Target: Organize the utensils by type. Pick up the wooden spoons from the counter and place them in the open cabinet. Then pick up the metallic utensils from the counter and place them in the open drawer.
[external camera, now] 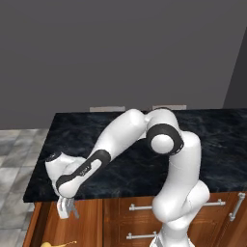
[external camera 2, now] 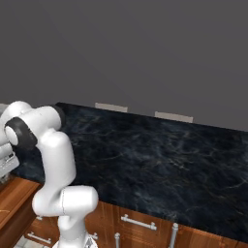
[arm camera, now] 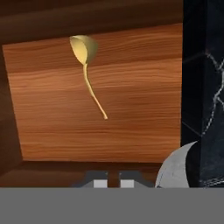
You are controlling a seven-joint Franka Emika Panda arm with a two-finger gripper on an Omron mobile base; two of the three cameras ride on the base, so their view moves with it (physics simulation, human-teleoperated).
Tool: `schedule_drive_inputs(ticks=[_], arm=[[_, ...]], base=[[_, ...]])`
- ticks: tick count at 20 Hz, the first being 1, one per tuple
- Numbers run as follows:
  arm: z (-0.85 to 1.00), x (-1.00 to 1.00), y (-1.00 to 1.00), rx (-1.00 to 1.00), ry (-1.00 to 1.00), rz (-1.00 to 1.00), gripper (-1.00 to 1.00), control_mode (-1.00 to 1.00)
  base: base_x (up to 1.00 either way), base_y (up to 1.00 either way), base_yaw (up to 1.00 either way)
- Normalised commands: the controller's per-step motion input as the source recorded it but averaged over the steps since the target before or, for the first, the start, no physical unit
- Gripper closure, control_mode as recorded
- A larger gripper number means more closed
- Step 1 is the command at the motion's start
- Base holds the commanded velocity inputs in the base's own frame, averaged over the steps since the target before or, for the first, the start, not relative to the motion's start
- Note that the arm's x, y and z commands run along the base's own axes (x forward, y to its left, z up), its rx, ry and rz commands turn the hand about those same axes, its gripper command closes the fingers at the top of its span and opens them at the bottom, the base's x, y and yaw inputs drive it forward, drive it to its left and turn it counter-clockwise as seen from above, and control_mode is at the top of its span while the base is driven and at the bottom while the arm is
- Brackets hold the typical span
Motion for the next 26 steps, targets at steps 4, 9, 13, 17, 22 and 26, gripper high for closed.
schedule_drive_inputs(ticks=[4,9,13,17,22,26], arm=[[-0.62,-0.33,0.07,-0.08,-0.21,0.00,1.00,-1.00],[-0.40,-0.45,0.19,-0.02,-0.19,0.10,1.00,-1.00],[-0.18,-0.31,0.10,0.00,0.00,0.12,1.00,-1.00],[-0.15,-0.29,0.07,0.00,0.00,0.08,1.00,-1.00],[-0.23,-0.37,0.00,0.06,0.00,0.09,1.00,-1.00],[-0.30,-0.48,0.00,0.16,-0.01,0.12,1.00,-1.00]], base=[[0.00,0.00,0.00],[0.00,0.00,0.00],[0.00,0.00,0.00],[0.00,0.00,0.00],[0.00,0.00,0.00],[0.00,0.00,0.00]])
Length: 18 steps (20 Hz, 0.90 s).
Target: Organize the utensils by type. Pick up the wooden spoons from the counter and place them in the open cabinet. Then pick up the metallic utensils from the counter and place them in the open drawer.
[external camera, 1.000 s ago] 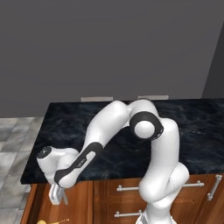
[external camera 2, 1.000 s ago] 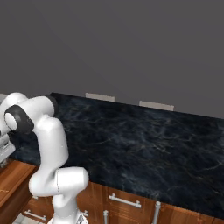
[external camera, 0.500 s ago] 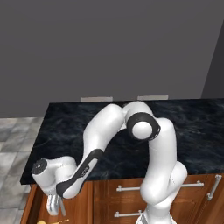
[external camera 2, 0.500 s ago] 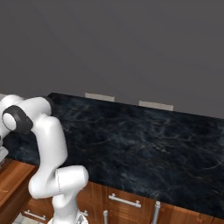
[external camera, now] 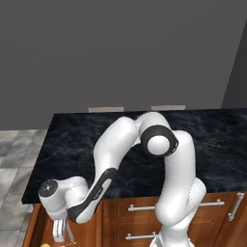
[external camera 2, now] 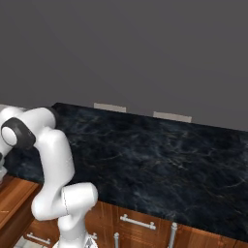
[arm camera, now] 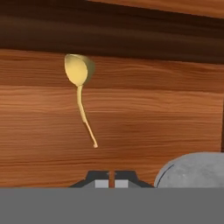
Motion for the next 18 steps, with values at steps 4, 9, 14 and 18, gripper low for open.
schedule_drive_inputs(ticks=[4,9,14,18], arm=[[-0.16,-0.42,0.03,0.15,0.00,0.08,1.00,-1.00],[-0.10,-0.17,0.12,0.09,0.00,0.03,1.00,-1.00],[-0.11,0.02,0.13,0.02,0.00,0.04,1.00,-1.00],[-0.30,0.00,0.12,0.01,0.06,0.05,1.00,-1.00]], base=[[0.00,0.00,0.00],[0.00,0.00,0.00],[0.00,0.00,0.00],[0.00,0.00,0.00]])
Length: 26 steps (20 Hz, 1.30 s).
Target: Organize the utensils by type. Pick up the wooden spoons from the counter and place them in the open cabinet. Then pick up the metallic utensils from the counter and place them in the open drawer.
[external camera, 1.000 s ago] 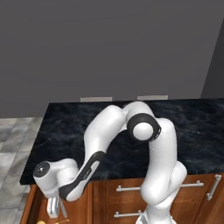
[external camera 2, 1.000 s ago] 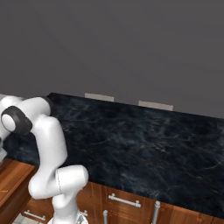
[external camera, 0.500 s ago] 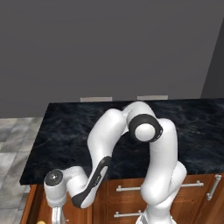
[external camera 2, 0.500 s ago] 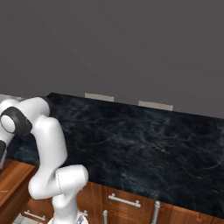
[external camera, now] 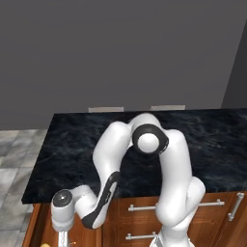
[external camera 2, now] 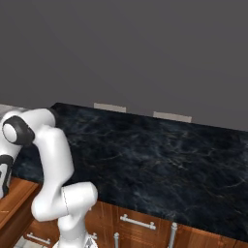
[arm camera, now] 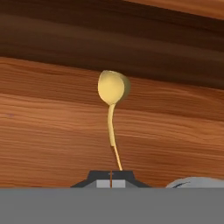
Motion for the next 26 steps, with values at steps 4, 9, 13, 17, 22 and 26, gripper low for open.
schedule_drive_inputs(ticks=[4,9,13,17,22,26], arm=[[-0.23,0.07,0.23,0.00,0.07,0.00,1.00,-1.00],[-0.20,0.00,0.30,0.00,0.02,0.00,1.00,-1.00],[-0.31,-0.03,0.28,0.00,0.00,0.00,1.00,-1.00],[-0.22,0.08,0.13,0.00,0.00,0.00,1.00,-1.00],[-0.27,0.06,0.07,0.00,0.00,0.00,1.00,-1.00],[-0.32,0.08,0.01,0.00,0.00,0.00,1.00,-1.00]], base=[[0.00,0.00,0.00],[0.00,0.00,0.00],[0.00,0.00,0.00],[0.00,0.00,0.00],[0.00,0.00,0.00],[0.00,0.00,0.00]])
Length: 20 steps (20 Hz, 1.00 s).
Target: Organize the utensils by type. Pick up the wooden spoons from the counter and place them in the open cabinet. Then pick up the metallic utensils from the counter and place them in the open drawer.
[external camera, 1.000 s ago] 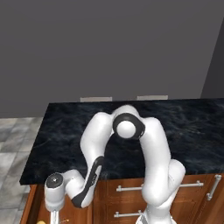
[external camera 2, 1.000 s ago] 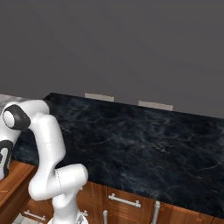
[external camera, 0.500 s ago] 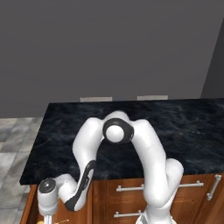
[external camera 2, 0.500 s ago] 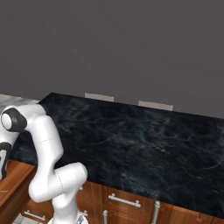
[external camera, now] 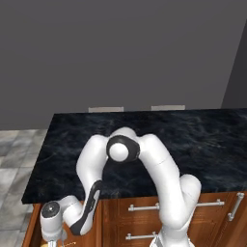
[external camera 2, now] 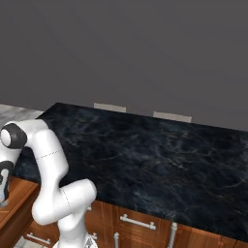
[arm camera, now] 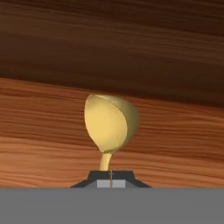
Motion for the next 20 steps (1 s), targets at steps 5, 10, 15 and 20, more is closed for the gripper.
schedule_drive_inputs(ticks=[5,10,15,20], arm=[[-0.21,0.08,0.03,0.00,0.00,0.00,1.00,-1.00],[-0.01,0.04,0.02,0.00,0.00,0.00,1.00,-1.00],[0.30,-0.02,0.01,0.00,0.00,0.00,1.00,-1.00],[0.48,-0.13,0.01,0.00,0.00,0.00,-1.00,-1.00]], base=[[0.00,0.00,0.00],[0.00,0.00,0.00],[0.00,0.00,0.00],[0.00,0.00,0.00]])
